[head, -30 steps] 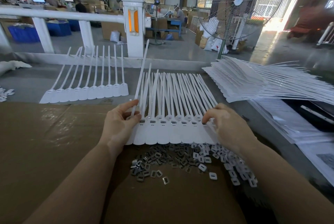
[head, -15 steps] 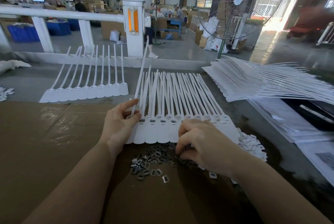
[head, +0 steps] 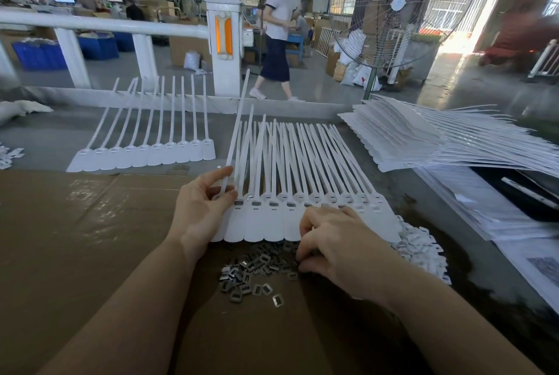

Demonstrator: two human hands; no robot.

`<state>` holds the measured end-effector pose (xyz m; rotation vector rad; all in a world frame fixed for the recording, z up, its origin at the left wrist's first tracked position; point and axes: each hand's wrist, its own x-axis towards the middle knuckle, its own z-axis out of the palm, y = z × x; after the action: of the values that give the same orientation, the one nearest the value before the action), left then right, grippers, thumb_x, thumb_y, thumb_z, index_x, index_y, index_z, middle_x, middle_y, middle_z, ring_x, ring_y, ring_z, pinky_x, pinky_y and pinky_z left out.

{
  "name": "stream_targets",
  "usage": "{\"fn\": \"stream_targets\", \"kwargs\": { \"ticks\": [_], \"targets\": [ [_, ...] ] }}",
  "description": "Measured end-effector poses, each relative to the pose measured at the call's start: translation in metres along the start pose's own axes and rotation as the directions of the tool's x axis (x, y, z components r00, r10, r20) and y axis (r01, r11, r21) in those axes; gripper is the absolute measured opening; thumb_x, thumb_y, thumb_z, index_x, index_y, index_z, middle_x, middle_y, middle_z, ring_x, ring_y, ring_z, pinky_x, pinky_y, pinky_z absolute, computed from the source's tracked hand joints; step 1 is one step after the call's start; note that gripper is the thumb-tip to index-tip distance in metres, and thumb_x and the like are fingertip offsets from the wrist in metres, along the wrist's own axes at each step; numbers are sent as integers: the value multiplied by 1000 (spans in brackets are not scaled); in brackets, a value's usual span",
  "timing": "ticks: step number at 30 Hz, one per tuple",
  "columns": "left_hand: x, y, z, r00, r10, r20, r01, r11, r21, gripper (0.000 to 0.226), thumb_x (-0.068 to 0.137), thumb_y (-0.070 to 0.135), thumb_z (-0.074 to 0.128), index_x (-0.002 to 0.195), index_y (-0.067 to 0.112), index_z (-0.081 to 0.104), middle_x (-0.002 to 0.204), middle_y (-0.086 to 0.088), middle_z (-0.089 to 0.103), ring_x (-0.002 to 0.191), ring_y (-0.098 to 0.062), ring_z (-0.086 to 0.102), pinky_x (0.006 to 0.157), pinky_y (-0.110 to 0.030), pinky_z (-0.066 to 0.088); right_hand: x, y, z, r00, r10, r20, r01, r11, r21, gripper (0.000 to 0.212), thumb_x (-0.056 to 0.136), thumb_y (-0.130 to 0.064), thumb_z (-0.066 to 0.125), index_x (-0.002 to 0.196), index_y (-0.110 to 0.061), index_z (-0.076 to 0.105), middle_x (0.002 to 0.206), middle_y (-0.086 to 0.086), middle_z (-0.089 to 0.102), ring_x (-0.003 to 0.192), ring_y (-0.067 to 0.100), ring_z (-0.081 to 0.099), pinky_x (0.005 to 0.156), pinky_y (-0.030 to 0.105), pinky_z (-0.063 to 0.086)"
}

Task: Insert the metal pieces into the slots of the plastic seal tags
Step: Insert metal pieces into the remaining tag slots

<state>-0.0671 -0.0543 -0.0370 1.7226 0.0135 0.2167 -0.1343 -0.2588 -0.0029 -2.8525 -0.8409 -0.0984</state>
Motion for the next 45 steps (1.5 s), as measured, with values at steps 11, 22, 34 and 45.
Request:
{"fn": "stream_targets", "kwargs": {
  "ticks": [11,22,34,45],
  "targets": [
    [0,-1,0,1000,12,-6,-12,1000,9,44,85,5,66,125,23,60,113,-4,65,93,-8,63,94,-36,50,-2,1,1,1000,3,2,-3,1000,26,9,83,-36,64,90,-29,66,96,-16,40,95,2,33,86,24,25],
    [1,0,2,1000,-6,-18,6,1000,13,43,85,5,66,124,24,60,107,-3,66,92,-12,63,94,-38,50,-7,4,-3,998,57,-15,-53,981,188,15,87,-27,62,80,-35,51,73,-26,48,77,-7,44,86,19,32],
    [1,-3,1,1000,0,-15,0,1000,9,44,84,6,67,123,26,61,105,2,66,90,-7,63,94,-37,51,-10,6,-1,991,124,-60,-101,951,293,17,85,-14,65,97,-25,71,92,-14,68,74,-11,50,75,-1,37],
    [1,-3,3,1000,4,-10,-4,1000,19,43,85,7,66,123,26,61,106,0,66,92,-11,63,94,-37,50,-11,-5,0,997,55,-63,-44,986,161,13,87,-28,61,98,-30,69,93,-18,54,91,-1,45,95,25,31]
  ]
}}
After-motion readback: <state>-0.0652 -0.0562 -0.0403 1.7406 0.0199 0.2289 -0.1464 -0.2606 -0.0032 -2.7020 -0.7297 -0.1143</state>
